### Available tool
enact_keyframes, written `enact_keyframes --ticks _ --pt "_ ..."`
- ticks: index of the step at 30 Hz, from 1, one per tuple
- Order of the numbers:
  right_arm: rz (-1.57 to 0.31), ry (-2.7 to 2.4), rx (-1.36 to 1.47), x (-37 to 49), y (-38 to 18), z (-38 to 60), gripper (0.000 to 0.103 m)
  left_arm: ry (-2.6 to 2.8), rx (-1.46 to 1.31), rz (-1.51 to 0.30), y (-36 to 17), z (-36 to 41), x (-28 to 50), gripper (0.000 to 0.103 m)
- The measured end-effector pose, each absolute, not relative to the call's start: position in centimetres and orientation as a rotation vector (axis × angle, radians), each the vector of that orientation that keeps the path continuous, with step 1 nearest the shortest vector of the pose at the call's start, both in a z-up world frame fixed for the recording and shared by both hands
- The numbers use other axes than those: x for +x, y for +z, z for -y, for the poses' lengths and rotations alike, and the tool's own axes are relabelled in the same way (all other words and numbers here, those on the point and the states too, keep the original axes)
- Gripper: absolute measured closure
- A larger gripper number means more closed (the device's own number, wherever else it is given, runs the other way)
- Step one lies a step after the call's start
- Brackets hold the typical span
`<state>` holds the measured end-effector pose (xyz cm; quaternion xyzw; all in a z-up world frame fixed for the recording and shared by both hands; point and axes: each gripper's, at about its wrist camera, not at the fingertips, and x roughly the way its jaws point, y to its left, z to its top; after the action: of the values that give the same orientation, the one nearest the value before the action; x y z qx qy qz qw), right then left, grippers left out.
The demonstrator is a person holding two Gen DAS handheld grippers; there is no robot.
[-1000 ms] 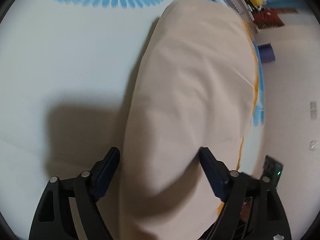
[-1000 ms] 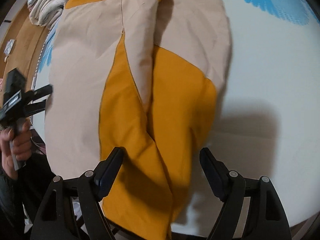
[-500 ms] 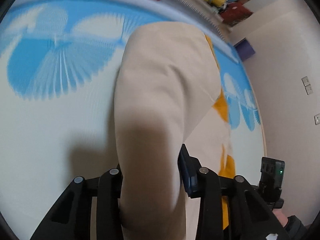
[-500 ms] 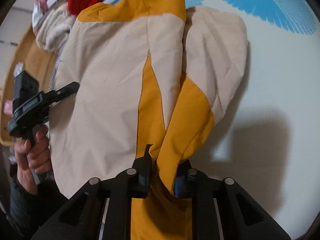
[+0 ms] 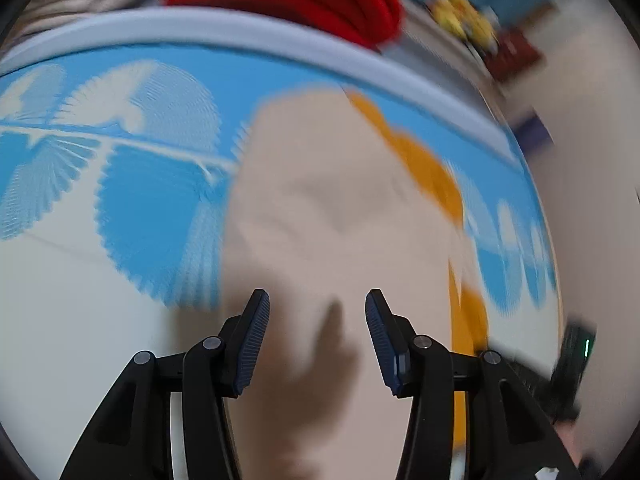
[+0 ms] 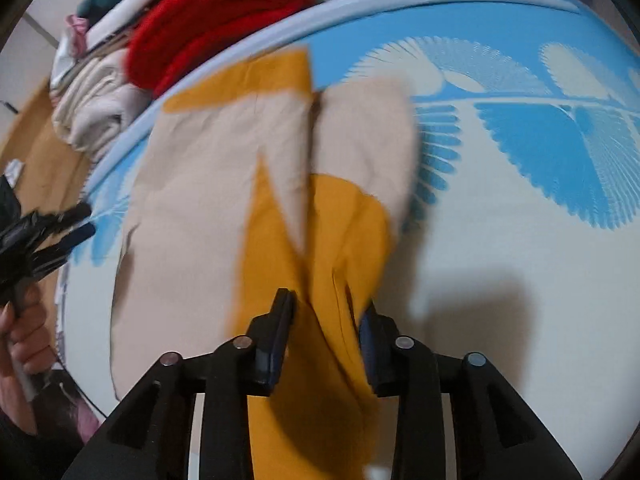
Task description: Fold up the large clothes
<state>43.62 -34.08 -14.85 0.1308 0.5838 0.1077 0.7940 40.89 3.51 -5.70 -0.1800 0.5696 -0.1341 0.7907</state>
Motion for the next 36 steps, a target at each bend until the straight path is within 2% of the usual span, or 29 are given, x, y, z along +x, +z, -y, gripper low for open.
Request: enact_keyframes --ticks 3,4,5,7,9,10,11,12,14,19,21,25,28,30,31,32,34,36 --pt "-1.324 0.295 0.267 42.3 -14.5 33.9 0.057 -0.316 -0.206 -1.338 -7.1 -2.7 38.7 0.055" --pt "-1.361 0.32 0.268 41.5 -15.4 35.1 0.048 -0.296 -0.176 -1.366 -7.7 -2.5 38.3 0.054" --pt "-1.403 0.35 0.274 41.0 -16.2 35.3 0.045 -0.274 -0.175 -1.391 -8.3 -2.8 37.8 0.047" --pt "-1.483 0.382 0.249 38.9 -17.6 35.4 0.045 -0.248 -0.235 -1.439 -9.4 -3.6 37.0 0.04" --pt "-1.533 0.387 0.213 37.9 -18.9 35.1 0.045 -0.248 -0.311 -1.464 -10.8 -4.4 36.1 0.04" --pt "-1.545 0.388 0.2 37.3 -19.3 34.9 0.048 -0.257 -0.351 -1.47 -11.3 -4.4 35.7 0.043" --pt "-1.545 0.394 0.199 36.9 -19.6 34.9 0.067 -0.266 -0.381 -1.469 -11.8 -4.1 35.3 0.044" --pt "-1.543 0.398 0.204 36.7 -19.7 34.7 0.077 -0.262 -0.366 -1.446 -11.7 -3.7 35.0 0.044" --pt "-1.515 0.375 0.167 36.5 -19.5 34.3 0.084 -0.243 -0.3 -1.402 -11.5 -2.8 34.6 0.044" --pt "-1.471 0.31 0.084 35.8 -18.1 33.1 0.084 -0.1 -0.315 -1.271 -8.5 -2.9 32.2 0.046" --pt "-1.421 0.277 0.005 35.1 -16.6 32.4 0.08 -0.026 -0.249 -1.175 -5.6 -2.7 30.8 0.042" --pt "-1.25 0.152 -0.211 33.0 -12.6 30.6 0.074 0.023 -0.23 -1.034 -1.2 -2.9 27.4 0.031" --pt "-1.09 0.086 -0.234 30.7 -8.4 29.9 0.073 0.037 -0.261 -0.974 1.2 -3.3 26.1 0.022" --pt "-0.954 0.059 -0.184 28.3 -4.9 30.1 0.068 0.056 -0.25 -0.927 2.7 -3.3 24.5 0.021" --pt "-0.9 0.054 -0.169 27.0 -3.7 30.1 0.054 0.059 -0.243 -0.912 3.4 -3.2 23.9 0.019" --pt "-0.848 0.048 -0.159 25.8 -2.5 30.0 0.034 0.059 -0.236 -0.899 3.9 -2.8 23.1 0.017" --pt "-0.758 0.044 -0.143 23.6 -0.3 29.6 0.017 0.069 -0.223 -0.873 5.1 -2.3 21.3 0.009" --pt "-0.71 0.065 -0.114 21.6 1.4 29.2 0.015 0.075 -0.219 -0.846 6.0 -2.5 19.5 0.006"
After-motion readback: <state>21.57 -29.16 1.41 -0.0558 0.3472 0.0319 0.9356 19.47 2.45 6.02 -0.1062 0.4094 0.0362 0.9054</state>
